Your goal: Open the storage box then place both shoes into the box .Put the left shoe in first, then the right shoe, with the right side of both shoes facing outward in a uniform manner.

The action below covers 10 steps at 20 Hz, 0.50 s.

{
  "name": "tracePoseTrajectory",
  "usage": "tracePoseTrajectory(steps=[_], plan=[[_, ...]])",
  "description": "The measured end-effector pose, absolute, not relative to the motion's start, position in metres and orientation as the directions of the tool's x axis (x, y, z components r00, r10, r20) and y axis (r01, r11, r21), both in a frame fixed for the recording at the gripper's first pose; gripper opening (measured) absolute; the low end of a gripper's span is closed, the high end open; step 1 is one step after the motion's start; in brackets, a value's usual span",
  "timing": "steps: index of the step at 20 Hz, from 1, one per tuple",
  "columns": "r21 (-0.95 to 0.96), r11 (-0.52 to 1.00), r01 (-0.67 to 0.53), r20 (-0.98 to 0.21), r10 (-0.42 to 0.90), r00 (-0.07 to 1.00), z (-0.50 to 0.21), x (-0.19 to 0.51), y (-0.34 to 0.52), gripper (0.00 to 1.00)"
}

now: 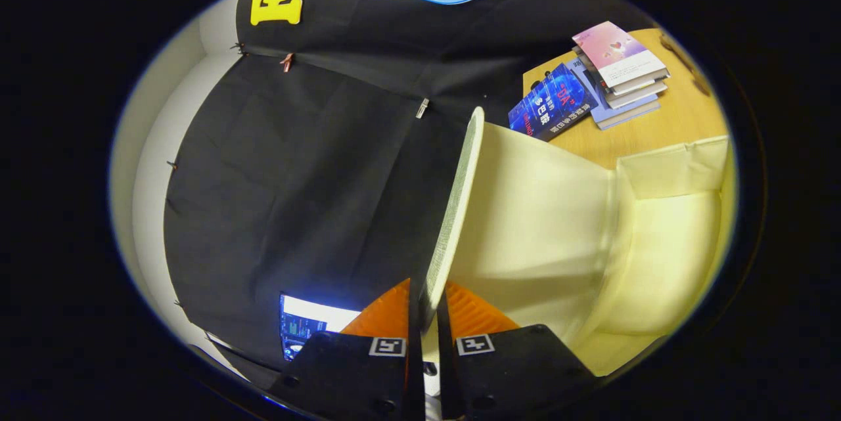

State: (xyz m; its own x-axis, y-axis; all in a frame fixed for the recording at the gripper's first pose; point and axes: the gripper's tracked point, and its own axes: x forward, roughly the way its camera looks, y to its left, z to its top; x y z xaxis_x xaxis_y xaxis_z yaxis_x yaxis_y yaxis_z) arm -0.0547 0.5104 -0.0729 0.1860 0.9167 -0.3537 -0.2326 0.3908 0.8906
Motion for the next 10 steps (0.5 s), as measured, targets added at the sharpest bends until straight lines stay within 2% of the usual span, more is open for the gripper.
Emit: tracePoseTrajectory(steps=[2,5,10], plan=[[0.854,0.448,-0.266,-0.398,0.890,0.220,-0.081,-0.046,0.500,0.29],[0.805,0.519,-0.287,-0.446,0.849,0.282,-0.091,-0.033,0.474,0.97],[0.665,0.676,-0.317,-0.522,0.724,0.450,-0.110,-0.003,0.396,0.98]])
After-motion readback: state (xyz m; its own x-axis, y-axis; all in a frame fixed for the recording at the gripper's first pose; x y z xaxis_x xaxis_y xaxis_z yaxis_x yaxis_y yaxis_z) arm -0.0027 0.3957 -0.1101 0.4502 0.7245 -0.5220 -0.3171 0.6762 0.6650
